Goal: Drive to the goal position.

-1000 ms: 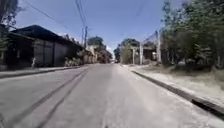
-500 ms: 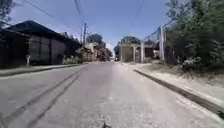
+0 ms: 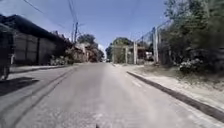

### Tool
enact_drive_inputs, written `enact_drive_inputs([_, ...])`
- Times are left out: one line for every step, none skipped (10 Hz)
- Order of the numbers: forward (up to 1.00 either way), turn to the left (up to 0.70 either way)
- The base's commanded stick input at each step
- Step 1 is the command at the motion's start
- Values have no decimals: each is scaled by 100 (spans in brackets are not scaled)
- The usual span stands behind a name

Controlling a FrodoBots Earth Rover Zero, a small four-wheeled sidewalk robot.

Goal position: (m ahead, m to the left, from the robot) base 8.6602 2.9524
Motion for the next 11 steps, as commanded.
enact_drive_inputs([100,0])
enact_drive_inputs([100,0])
enact_drive_inputs([100,0])
enact_drive_inputs([100,0])
enact_drive_inputs([100,0])
enact_drive_inputs([100,0])
enact_drive_inputs([100,0])
enact_drive_inputs([100,0])
enact_drive_inputs([100,0])
enact_drive_inputs([100,0])
enact_drive_inputs([100,0])
